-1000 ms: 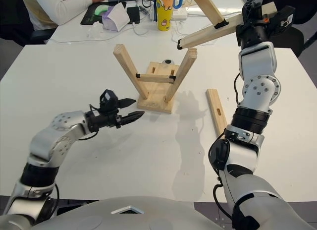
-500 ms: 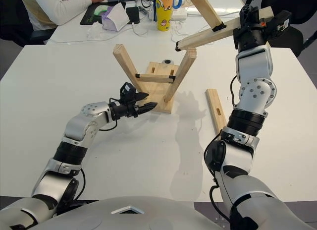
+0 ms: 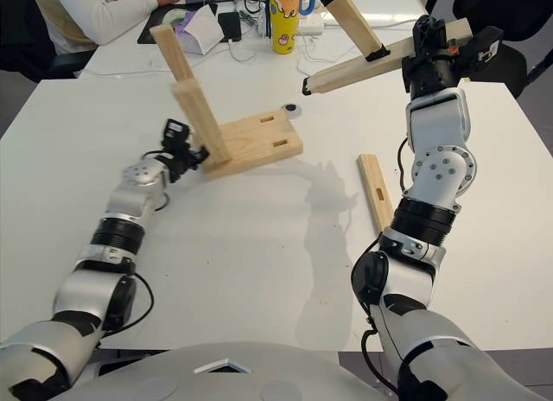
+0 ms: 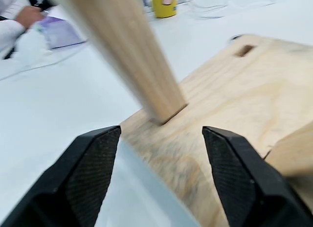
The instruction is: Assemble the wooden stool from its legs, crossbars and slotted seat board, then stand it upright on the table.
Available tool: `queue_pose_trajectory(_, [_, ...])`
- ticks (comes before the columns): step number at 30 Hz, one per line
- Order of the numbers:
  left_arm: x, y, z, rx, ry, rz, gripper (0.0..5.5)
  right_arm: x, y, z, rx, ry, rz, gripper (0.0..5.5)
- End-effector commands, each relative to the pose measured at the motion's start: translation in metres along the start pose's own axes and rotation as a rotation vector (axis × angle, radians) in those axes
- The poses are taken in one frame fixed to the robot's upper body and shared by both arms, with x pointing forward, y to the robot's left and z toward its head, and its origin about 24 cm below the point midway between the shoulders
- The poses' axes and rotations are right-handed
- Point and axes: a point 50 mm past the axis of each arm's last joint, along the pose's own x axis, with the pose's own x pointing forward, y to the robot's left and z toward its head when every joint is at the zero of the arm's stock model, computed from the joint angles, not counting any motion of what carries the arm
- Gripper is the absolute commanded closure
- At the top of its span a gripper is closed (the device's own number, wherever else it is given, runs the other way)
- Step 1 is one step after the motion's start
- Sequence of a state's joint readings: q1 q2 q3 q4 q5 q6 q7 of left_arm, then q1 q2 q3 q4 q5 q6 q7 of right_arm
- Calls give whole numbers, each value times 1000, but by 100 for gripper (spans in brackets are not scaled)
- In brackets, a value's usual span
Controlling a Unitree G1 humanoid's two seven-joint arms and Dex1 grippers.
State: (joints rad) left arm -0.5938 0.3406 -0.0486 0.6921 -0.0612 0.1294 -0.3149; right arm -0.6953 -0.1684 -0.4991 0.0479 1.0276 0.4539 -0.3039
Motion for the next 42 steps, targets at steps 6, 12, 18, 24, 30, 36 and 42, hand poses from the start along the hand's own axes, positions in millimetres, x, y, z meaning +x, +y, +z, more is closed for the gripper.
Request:
queue_pose_trajectory(6, [-27, -19, -38, 66, 152, -131, 240, 3, 5, 2, -10, 2, 12, 450])
queue_pose_trajectory(12, [-62, -18, -43, 125, 251, -180, 240, 4, 6, 4, -15, -2, 15, 450])
queue_pose_trajectory(18, [-70, -74, -2, 127, 109, -546, 240, 6, 8, 4, -15, -4, 24, 450])
queue_pose_trajectory(24, [-45, -102, 53, 76, -96, -597, 240, 7, 9, 2, -10, -4, 27, 450])
queue_pose_trajectory(30, [-8, -80, 67, 18, -190, -261, 240, 6, 9, 0, -7, -1, 27, 450])
queue_pose_trajectory(36, [-11, -55, 37, 11, -74, -2, 240, 5, 9, 0, -10, -5, 28, 450])
queue_pose_trajectory(42, [-36, 18, 3, 48, 39, 257, 240, 4, 7, 1, -14, -6, 22, 450])
